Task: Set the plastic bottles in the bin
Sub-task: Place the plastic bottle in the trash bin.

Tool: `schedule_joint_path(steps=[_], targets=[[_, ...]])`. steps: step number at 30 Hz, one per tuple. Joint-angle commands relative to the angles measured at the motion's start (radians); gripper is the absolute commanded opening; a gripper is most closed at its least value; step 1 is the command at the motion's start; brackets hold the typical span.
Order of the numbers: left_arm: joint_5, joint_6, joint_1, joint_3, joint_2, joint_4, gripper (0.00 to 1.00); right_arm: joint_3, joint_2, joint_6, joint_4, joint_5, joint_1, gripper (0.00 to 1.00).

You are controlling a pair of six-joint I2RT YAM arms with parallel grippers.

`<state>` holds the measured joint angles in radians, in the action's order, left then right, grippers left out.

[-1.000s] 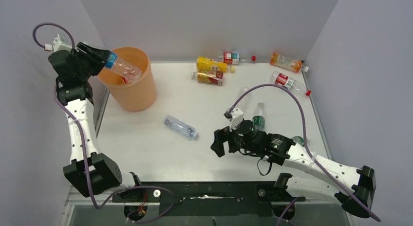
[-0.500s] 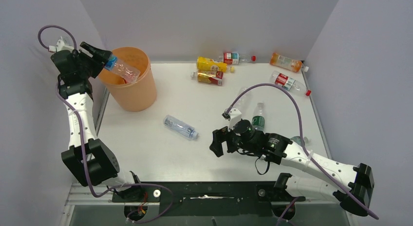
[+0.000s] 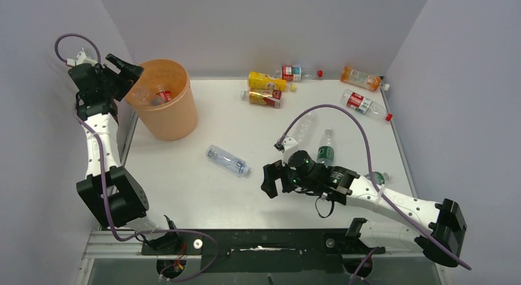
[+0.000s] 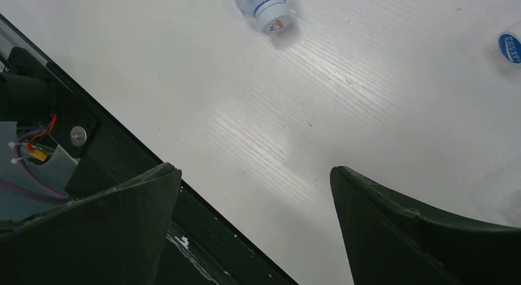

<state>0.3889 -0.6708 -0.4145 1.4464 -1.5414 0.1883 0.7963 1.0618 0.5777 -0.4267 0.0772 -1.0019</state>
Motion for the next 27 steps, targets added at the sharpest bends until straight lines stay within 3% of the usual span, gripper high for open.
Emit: schedule_joint_path(steps=[1,14,27], targets=[[-0.015,0.029,-0.007,0.083,-0.016,-0.034,0.80,0.019,0.034,-0.004,0.069,-0.018,-0.002,0.98],[0.021,0.028,0.023,0.059,0.074,0.001,0.80,0.054,0.171,-0.077,0.138,-0.024,0.001,0.98],[-0.010,0.066,0.219,-0.023,0.259,0.164,0.83,0.174,0.434,-0.291,0.279,-0.081,0.051,0.97]])
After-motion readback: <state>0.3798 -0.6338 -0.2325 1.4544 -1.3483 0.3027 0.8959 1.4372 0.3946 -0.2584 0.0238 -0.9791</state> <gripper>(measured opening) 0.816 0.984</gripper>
